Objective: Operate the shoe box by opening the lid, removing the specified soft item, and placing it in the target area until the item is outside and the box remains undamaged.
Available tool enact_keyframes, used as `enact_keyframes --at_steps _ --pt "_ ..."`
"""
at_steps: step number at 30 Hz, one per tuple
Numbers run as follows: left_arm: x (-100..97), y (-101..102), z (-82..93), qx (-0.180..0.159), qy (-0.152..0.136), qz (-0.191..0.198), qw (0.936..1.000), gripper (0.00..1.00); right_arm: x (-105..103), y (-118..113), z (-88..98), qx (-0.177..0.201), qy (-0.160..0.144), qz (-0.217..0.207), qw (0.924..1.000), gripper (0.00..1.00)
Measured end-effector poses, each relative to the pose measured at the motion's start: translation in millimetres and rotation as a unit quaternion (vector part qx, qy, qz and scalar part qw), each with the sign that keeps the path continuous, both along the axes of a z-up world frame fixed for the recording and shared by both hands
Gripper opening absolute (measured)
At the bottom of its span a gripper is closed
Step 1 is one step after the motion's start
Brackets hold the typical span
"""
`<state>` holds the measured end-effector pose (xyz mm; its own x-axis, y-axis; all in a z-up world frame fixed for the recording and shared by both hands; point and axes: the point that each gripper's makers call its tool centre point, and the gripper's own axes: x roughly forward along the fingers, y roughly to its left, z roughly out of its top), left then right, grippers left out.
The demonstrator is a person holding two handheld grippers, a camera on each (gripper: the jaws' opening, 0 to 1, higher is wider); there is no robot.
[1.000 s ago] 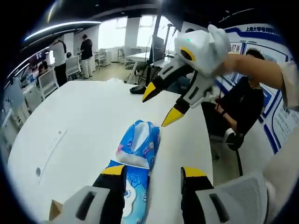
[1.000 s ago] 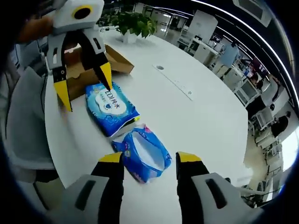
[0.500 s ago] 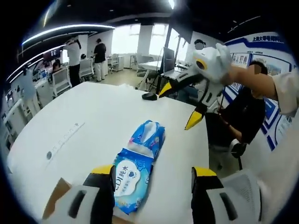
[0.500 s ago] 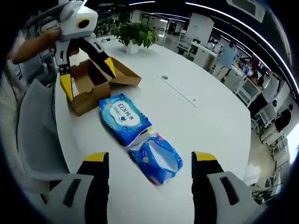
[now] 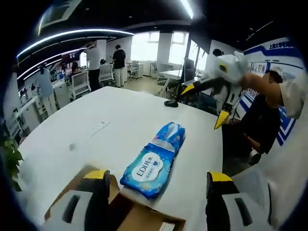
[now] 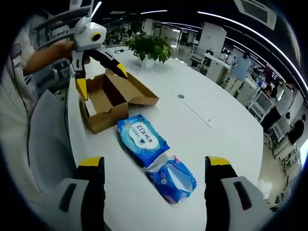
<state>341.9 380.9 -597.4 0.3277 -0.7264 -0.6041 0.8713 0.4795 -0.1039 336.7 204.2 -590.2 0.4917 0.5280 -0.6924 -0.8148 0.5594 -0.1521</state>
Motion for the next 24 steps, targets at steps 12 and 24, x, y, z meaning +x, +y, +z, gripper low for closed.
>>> enact_keyframes --at_steps 12,24 --pt "-8.5 50.1 1.1 0.0 -0.01 0.059 0.9982 1.0 -1.8 40.4 3.8 0.009 0.006 0.042 0.999 0.84" --pt "-18.7 99.1 -3.2 0.001 -0.006 0.115 0.9933 1.0 -4.5 69.1 3.3 0.006 0.013 0.08 0.9967 0.84"
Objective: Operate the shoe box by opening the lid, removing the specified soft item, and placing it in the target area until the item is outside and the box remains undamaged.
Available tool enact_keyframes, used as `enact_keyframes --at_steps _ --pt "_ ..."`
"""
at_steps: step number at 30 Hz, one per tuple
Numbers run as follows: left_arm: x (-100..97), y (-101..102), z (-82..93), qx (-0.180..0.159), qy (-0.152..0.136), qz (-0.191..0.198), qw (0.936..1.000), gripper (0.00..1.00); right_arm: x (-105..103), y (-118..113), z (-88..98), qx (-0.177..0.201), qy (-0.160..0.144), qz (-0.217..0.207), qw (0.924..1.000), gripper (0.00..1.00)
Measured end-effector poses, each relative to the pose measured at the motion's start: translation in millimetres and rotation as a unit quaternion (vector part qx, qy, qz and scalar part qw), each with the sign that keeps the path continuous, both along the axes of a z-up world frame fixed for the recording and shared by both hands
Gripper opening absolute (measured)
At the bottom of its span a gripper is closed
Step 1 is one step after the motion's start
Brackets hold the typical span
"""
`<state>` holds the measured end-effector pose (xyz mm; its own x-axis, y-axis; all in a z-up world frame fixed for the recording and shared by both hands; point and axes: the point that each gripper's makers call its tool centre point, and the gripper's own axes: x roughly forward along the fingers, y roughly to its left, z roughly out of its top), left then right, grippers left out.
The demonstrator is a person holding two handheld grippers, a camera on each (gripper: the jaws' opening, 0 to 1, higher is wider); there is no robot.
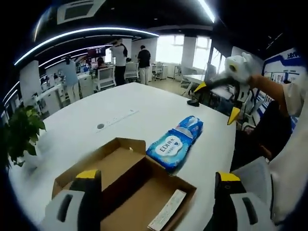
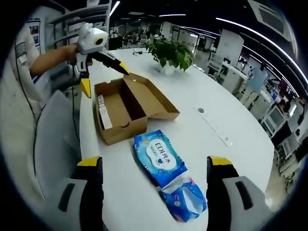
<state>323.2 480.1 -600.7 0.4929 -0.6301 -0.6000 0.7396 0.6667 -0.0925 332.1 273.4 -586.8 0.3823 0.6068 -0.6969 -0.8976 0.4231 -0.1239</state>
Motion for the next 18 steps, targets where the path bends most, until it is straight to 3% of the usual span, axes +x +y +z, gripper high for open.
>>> enact_keyframes --at_steps 18 --pt "-22.1 81.9 -28.1 0.005 0.03 0.111 0.9934 0.94 -0.8 31.5 -6.1 -0.005 0.007 0.045 0.999 0.83"
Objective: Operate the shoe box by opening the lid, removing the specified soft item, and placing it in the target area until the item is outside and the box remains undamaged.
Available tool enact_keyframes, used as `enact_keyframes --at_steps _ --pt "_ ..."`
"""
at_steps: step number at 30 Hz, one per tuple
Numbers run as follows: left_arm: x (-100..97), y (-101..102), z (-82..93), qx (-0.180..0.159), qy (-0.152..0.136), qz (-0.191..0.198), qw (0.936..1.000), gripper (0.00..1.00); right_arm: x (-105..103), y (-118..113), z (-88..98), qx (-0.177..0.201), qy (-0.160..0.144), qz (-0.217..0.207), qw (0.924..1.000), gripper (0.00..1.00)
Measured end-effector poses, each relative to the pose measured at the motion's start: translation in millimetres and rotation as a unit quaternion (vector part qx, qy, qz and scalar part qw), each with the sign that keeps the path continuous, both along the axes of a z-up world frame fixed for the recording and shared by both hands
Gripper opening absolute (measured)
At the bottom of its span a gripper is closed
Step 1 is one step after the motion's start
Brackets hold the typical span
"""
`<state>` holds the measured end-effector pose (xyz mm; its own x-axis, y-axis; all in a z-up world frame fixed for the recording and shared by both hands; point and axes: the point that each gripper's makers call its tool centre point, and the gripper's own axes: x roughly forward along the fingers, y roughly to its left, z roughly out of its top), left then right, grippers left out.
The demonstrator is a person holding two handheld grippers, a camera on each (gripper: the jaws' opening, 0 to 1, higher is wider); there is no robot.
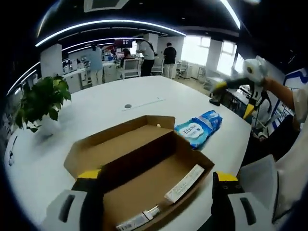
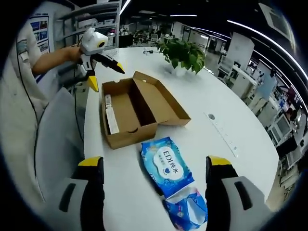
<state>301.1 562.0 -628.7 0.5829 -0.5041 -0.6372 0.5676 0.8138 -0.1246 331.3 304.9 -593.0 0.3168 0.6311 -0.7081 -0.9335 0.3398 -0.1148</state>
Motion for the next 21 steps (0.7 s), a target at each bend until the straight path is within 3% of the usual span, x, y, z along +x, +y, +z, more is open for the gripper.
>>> enact_keyframes --at_steps 9,21 --pt "-6.9 41.3 -13.5 -0.001 0.009 0.063 0.998 0.86 -2.8 22.4 -5.8 -0.003 0.008 0.031 0.9995 0.8" --pt "-18.5 89.3 -35.8 -0.001 0.024 0.145 0.9892 0.68 -5.1 56.0 -24.5 -0.014 0.017 0.078 0.9967 0.74"
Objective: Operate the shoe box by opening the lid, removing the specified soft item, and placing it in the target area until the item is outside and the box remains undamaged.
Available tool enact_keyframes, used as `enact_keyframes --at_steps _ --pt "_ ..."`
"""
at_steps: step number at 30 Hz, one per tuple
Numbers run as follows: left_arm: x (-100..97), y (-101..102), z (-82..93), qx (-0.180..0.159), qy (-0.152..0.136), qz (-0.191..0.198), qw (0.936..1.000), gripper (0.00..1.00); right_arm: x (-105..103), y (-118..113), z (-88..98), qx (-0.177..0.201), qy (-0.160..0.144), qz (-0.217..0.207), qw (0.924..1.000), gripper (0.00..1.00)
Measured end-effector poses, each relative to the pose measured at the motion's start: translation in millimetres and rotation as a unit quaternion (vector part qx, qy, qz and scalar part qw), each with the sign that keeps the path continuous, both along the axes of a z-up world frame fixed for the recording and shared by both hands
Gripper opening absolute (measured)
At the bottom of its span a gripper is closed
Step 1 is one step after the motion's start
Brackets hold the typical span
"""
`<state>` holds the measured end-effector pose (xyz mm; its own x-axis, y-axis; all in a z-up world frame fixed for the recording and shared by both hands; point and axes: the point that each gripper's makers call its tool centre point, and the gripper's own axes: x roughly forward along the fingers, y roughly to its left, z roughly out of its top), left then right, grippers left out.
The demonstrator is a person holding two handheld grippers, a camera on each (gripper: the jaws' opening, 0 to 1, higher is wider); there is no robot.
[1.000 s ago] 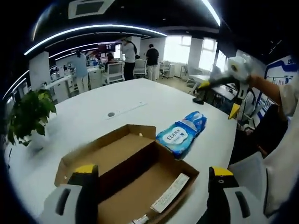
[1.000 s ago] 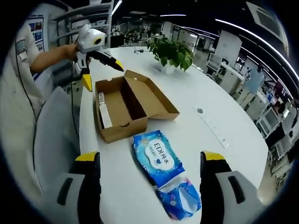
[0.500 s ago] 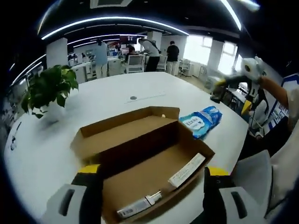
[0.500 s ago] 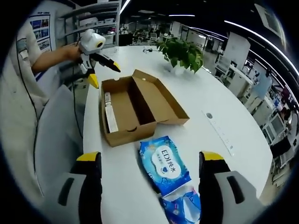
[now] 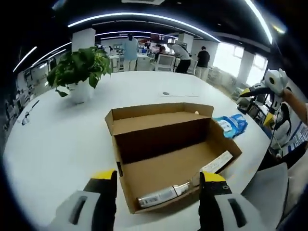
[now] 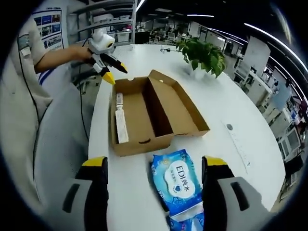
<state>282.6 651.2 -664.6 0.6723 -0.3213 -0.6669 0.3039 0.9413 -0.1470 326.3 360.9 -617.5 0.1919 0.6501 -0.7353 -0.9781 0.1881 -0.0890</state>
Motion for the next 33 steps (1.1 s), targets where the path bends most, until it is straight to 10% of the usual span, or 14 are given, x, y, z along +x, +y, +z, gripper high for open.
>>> enact_keyframes --at_steps 14,33 --pt "2.5 20.2 -17.0 -0.003 0.021 0.068 0.9974 0.33 -7.4 36.6 -25.1 -0.014 0.007 0.062 0.998 0.65" --pt "-4.6 44.6 -32.0 0.014 0.038 0.11 0.993 0.27 -19.9 82.8 -65.4 -0.026 0.027 0.118 0.9923 0.62"
